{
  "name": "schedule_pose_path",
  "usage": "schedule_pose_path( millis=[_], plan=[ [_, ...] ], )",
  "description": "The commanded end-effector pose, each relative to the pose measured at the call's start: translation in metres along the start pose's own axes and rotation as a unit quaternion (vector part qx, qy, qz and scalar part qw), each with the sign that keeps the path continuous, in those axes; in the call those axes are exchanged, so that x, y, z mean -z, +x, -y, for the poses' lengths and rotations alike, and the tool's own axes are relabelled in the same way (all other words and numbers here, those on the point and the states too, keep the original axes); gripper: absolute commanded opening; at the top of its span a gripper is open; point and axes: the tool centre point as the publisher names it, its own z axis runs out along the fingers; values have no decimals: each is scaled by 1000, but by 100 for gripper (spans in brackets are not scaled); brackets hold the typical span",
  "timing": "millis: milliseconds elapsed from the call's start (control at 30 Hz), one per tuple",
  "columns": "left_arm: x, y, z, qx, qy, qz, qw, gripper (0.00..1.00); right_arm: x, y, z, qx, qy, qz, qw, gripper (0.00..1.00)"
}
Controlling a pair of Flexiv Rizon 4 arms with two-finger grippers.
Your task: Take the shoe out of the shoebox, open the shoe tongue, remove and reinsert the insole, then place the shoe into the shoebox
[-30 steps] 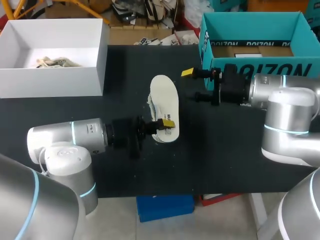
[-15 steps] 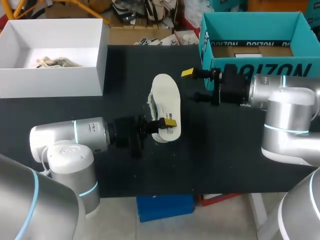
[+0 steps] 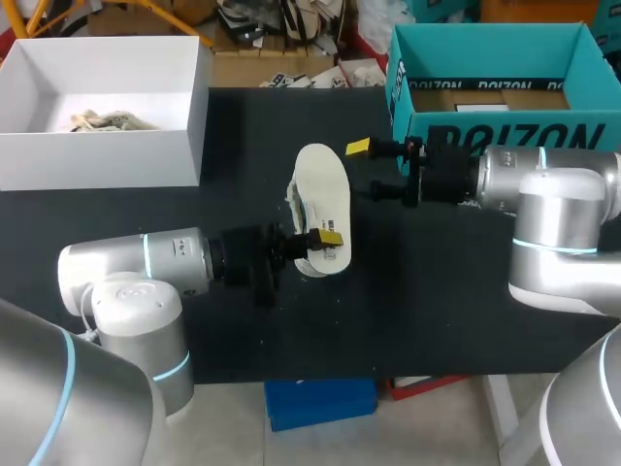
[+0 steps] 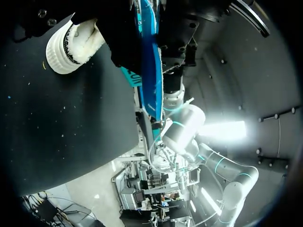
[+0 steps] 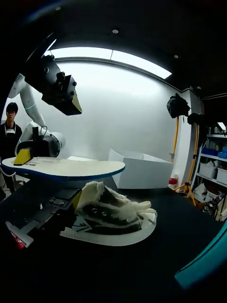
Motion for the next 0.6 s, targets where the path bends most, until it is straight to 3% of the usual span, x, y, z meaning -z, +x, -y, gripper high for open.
schedule_pose_path(
  millis=[33,167,200,267,600],
  plan=[
    [-1,0,1,-1,-2,-2,1000,0,-11,-11,-3,-2,22,-9,1000,100],
    [-1,0,1,-1,-2,-2,1000,0,-18,-12,1,-4,35,-9,999,100],
    [-1,0,1,-1,-2,-2,1000,0,-20,-11,2,-4,38,-9,999,82],
    [-1,0,1,-1,-2,-2,1000,0,-23,-12,5,-6,46,-7,999,85],
    [-1,0,1,-1,-2,-2,1000,0,-37,-13,18,-7,70,-9,997,83]
  ],
)
